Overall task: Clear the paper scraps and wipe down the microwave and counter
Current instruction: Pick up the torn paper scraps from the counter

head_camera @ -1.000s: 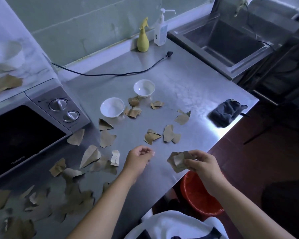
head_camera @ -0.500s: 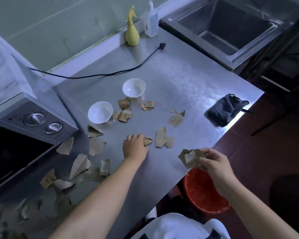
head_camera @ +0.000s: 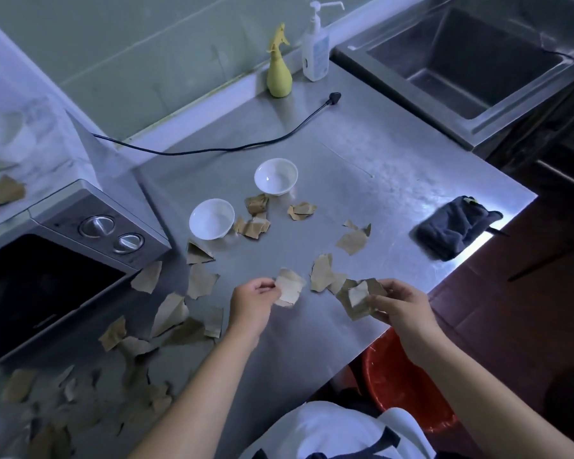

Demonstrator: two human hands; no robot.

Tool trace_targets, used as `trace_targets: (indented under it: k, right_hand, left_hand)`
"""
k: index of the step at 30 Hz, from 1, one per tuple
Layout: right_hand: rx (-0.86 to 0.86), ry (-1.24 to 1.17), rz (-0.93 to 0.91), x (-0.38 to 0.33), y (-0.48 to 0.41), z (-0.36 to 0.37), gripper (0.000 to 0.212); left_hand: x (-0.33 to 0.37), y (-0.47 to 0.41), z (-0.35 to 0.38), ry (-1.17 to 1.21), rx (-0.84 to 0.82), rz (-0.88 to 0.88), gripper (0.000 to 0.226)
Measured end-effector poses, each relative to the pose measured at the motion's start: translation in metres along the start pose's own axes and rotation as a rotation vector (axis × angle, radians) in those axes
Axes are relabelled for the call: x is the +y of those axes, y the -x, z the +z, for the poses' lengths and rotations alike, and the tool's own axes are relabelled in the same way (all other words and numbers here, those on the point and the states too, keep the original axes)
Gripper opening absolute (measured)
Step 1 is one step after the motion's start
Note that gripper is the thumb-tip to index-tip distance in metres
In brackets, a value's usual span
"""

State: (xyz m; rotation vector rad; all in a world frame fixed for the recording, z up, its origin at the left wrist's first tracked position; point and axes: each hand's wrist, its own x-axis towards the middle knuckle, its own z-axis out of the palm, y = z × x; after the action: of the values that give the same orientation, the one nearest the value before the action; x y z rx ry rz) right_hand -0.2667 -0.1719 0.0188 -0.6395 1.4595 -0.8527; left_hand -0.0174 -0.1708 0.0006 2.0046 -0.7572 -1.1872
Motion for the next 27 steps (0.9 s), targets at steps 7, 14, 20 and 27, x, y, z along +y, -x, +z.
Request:
trace_targets:
  k: [7,14,20,27]
  right_hand:
    - [-0.135,0.070,-0.016,-0.004,-0.001,0.046,0.017]
    - [-0.372,0.088,-0.095,-0.015,0.013,0.081,0.014]
    - [-0.491,0.094,-0.148,-0.013,0.027,0.102,0.024]
    - [-0.613,0.095,-0.147,-0.004,0.030,0.111,0.022]
  left_hand:
    - [0.009,0.046,-0.023,0.292,-0.243,-0.025,0.014]
    - [0.007,0.068,-0.047,0.411,-0.192,0.009,0.015]
    - [-0.001,0.077,-0.061,0.450,-0.093,-0.001,0.016]
    - [-0.008,0.084,-0.074,0.472,-0.110,-0.028,0.034]
